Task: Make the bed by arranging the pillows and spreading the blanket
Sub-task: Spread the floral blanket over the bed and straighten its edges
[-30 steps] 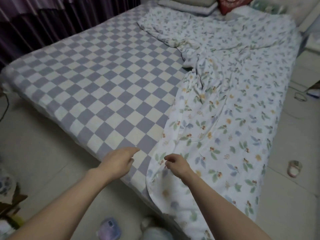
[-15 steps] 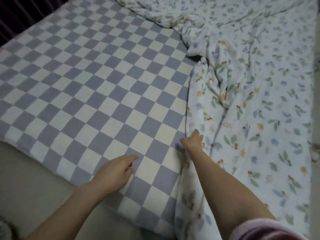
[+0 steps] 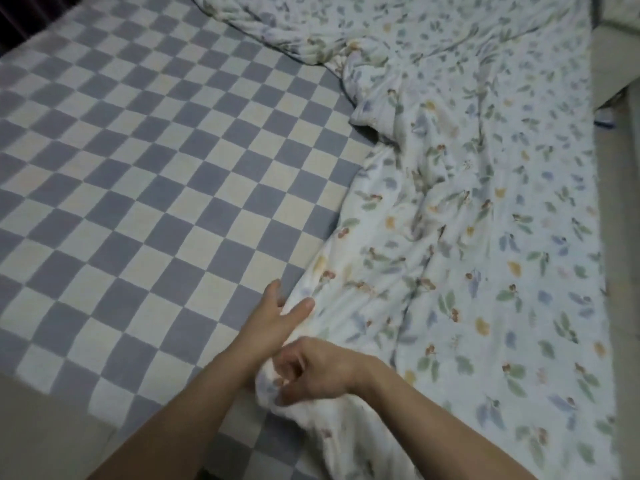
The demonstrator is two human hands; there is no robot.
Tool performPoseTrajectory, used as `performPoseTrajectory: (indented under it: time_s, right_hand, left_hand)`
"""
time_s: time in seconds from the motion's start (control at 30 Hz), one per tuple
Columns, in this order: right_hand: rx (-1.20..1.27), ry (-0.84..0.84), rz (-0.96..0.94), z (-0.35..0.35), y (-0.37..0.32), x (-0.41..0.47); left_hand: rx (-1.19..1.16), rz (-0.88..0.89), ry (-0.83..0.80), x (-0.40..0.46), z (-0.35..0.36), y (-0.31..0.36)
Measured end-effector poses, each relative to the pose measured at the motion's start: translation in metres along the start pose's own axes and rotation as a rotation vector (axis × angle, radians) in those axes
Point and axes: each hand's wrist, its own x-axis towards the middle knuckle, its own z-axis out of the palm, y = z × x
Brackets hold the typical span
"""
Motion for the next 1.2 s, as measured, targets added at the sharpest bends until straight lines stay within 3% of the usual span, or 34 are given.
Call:
performPoseTrajectory:
  time_s: [0.1, 0.17, 0.2, 0.23, 0.3, 0.33, 0.37, 0.47, 0.53, 0.6, 0.67, 0.73, 0.8, 0.87, 1.0, 1.07, 1.1, 1.17, 1.2]
  right_hand:
    - [0.076, -0.132, -0.037, 0.034, -0.023, -0.018]
    - [0.137, -0.165, 0.061, 0.042, -0.028, -0.027]
    - [0.22, -0.081, 0.111, 0.041, -0.027, -0.03]
    - [0.334, 0.113, 0.17, 0.034, -0.024, -0.03]
    - [0.558, 0.715, 0.317, 0.011, -0.023, -0.025]
    - [0.614, 0.936, 0.373, -0.001, -0.026, -0.018]
    - [0.613, 1.013, 0.432, -0.013, -0.033, -0.009]
    - [0.211, 0.813, 0.591, -0.025, -0.054, 0.026]
    - [0.159, 0.833, 0.539, -0.018, -0.078, 0.043]
    - [0.416, 0.89, 0.353, -0.008, -0.1, 0.037]
    - [0.619, 0.847, 0.124, 0.004, -0.13, 0.024]
    - [0.677, 0.718, -0.036, 0.023, -0.158, 0.014]
    - [0.679, 0.592, -0.046, 0.047, -0.176, 0.013]
    - [0.697, 0.502, 0.024, 0.068, -0.18, 0.011]
    - [0.705, 0.445, 0.159, 0.093, -0.168, -0.011]
    - [0.659, 0.464, 0.263, 0.095, -0.16, -0.014]
    - [0.573, 0.511, 0.338, 0.095, -0.157, -0.01]
    - [0.384, 0.728, 0.437, 0.084, -0.158, 0.002]
    - [0.42, 0.872, 0.424, 0.075, -0.166, 0.01]
  left_hand:
    - [-0.05, -0.114, -0.037, 0.013, -0.007, 0.007]
    - [0.017, -0.041, 0.003, 0.015, -0.012, 0.002]
    - [0.049, 0.036, 0.035, 0.013, -0.014, 0.0]
    - [0.099, 0.146, 0.064, 0.008, -0.016, -0.002]
    - [0.266, 0.389, 0.1, -0.007, -0.027, -0.009]
    - [0.371, 0.523, 0.091, -0.019, -0.035, -0.013]
    - [0.473, 0.661, 0.054, -0.03, -0.041, -0.015]
    - [0.636, 0.907, -0.125, -0.061, -0.065, -0.02]
    - [0.474, 0.886, -0.137, -0.074, -0.09, -0.019]
    - [0.165, 0.711, -0.009, -0.072, -0.108, -0.014]
    - [-0.167, 0.415, 0.04, -0.05, -0.128, -0.005]
    - [-0.49, 0.092, -0.209, -0.032, -0.14, 0.012]
    - [-0.818, -0.138, -0.444, -0.024, -0.148, 0.027]
    - [-0.969, -0.123, -0.445, -0.018, -0.164, 0.04]
    - [-1.162, -0.128, -0.142, 0.005, -0.216, 0.046]
    - [-1.157, -0.047, 0.039, 0.015, -0.236, 0.04]
    - [-1.033, 0.078, 0.146, 0.014, -0.243, 0.038]
    - [-0.519, 0.405, 0.294, -0.008, -0.24, 0.03]
    - [-0.233, 0.603, 0.301, -0.023, -0.233, 0.023]
